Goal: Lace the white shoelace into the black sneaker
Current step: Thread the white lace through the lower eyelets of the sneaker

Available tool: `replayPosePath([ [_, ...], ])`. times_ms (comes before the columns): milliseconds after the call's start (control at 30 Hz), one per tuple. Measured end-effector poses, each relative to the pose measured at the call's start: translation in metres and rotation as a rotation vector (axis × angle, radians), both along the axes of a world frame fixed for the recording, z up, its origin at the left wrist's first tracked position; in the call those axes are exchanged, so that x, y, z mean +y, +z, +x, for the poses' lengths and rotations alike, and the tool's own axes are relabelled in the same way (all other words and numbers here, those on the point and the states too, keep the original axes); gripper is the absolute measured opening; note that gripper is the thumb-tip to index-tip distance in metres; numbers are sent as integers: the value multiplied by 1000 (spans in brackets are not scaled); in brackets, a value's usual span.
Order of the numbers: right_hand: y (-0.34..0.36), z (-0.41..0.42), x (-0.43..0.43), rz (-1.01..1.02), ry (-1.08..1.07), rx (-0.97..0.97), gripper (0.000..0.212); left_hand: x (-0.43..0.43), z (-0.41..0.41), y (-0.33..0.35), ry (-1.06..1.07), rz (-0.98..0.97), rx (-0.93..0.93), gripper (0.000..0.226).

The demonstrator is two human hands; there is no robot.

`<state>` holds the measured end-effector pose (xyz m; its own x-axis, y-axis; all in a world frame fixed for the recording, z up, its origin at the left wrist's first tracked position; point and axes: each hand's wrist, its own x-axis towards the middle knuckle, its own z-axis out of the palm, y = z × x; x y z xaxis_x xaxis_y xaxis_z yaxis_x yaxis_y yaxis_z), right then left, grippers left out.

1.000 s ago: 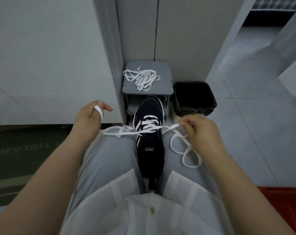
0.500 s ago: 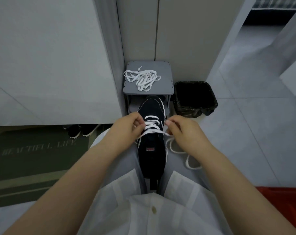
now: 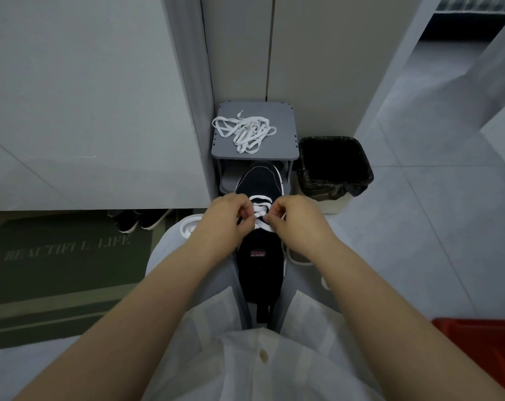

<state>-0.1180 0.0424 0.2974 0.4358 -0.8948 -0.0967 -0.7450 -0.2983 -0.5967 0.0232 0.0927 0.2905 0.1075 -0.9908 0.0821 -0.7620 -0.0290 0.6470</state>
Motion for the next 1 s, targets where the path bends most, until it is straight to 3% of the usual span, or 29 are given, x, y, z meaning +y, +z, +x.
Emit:
replayPosePath([
  [100, 8, -4, -1, -18, 113, -27, 15, 2, 6, 10, -26, 38, 86, 14],
  [233, 27, -7, -4, 97, 172, -98, 14, -2, 16, 28, -145, 275, 220, 20],
  [333, 36, -18, -14, 202, 106, -247, 14, -6, 28, 41, -144, 364, 109, 21],
  [433, 34, -35, -21, 247, 120, -373, 11, -3, 50, 52, -52, 262, -123, 28],
  [533, 17, -34, -13, 112, 177, -207, 9, 4, 64, 55, -75, 122, -153, 32],
  [633, 9, -31, -8, -41, 139, -80, 12, 7, 55, 45, -182, 67, -90, 53],
  [700, 10, -30, -7, -104, 148, -7, 14, 6, 45, 38, -195, 96, -81, 44],
  [767, 11, -28, -7, -196, 184, 77, 13, 3, 35, 29, -174, 131, -180, 19],
  [833, 12, -28, -8, -261, 213, 97, 10, -1, 29, 19, -158, 170, -298, 25],
  [900, 14, -38, -13, -300, 169, 52, 9, -5, 27, 17, -140, 152, -300, 22],
  [1000, 20, -60, -22, -316, -62, -143, 6, -3, 39, 22, -82, 57, -144, 10],
])
